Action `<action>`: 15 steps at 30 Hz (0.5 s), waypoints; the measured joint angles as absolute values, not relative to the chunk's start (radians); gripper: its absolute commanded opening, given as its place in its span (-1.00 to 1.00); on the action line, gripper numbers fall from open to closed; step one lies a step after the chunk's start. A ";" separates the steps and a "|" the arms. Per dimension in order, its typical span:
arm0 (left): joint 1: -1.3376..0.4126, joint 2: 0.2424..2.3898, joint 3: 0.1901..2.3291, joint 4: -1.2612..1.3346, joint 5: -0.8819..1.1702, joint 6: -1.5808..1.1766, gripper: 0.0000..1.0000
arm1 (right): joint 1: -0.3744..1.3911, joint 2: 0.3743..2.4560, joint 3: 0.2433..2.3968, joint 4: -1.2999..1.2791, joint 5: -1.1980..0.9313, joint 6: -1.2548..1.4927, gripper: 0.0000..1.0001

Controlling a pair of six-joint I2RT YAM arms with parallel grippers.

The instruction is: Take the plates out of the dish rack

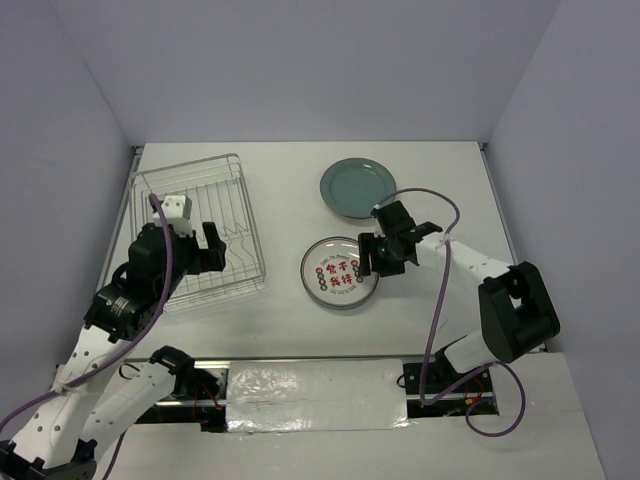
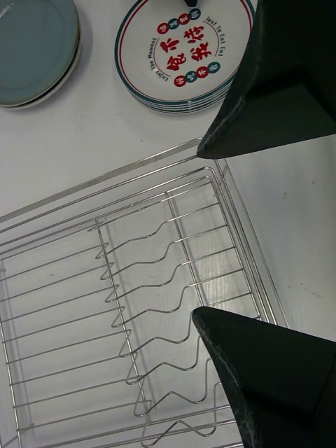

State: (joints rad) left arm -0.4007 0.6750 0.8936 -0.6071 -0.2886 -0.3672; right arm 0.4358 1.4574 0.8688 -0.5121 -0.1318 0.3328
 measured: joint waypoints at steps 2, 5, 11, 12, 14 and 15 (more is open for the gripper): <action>-0.401 0.670 0.894 -0.607 -0.294 -0.367 0.99 | 0.437 1.457 0.871 -0.516 -0.128 0.332 0.38; -0.401 0.671 0.894 -0.607 -0.313 -0.370 0.99 | 0.441 1.457 0.885 -0.538 -0.105 0.332 0.46; -0.396 0.705 0.902 -0.645 -0.432 -0.407 0.99 | 0.443 1.309 0.894 -0.624 0.068 0.371 0.61; -0.391 0.712 0.908 -0.654 -0.450 -0.422 0.99 | 0.443 1.256 0.903 -0.644 0.099 0.375 0.86; -0.364 0.731 0.927 -0.671 -0.480 -0.438 0.99 | 0.445 1.141 0.945 -0.693 0.169 0.380 1.00; -0.343 0.734 0.936 -0.678 -0.494 -0.447 0.99 | 0.445 1.079 0.985 -0.717 0.208 0.377 1.00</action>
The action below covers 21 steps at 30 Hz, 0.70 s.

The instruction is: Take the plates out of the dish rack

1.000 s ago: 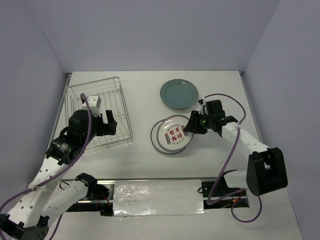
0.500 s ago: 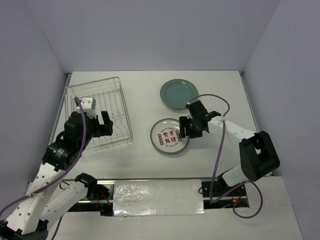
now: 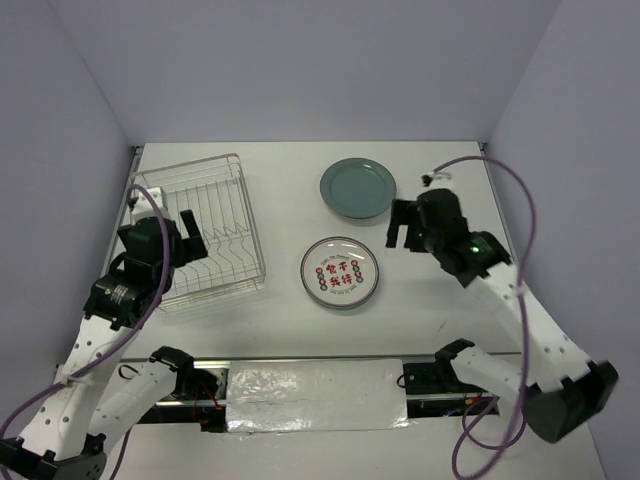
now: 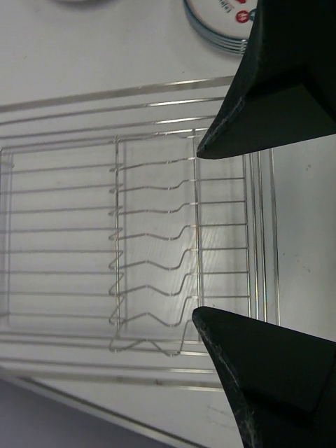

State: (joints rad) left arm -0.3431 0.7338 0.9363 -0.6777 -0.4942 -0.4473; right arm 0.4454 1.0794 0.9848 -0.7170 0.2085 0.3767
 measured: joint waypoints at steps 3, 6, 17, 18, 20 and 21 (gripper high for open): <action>-0.291 0.730 0.978 -0.703 -0.533 -0.453 0.99 | 0.446 0.933 1.119 -0.776 0.315 0.360 1.00; -0.282 0.720 1.034 -0.721 -0.562 -0.451 0.99 | 0.446 0.835 1.231 -0.842 0.400 0.345 1.00; -0.282 0.654 1.117 -0.788 -0.591 -0.447 0.99 | 0.447 0.627 1.308 -1.098 0.512 0.305 1.00; -0.281 0.649 1.117 -0.792 -0.590 -0.447 0.99 | 0.447 0.613 1.308 -1.105 0.513 0.301 1.00; -0.281 0.640 1.117 -0.798 -0.590 -0.447 0.99 | 0.447 0.587 1.308 -1.114 0.513 0.295 1.00; -0.281 0.638 1.117 -0.800 -0.590 -0.447 0.99 | 0.447 0.579 1.308 -1.116 0.513 0.294 1.00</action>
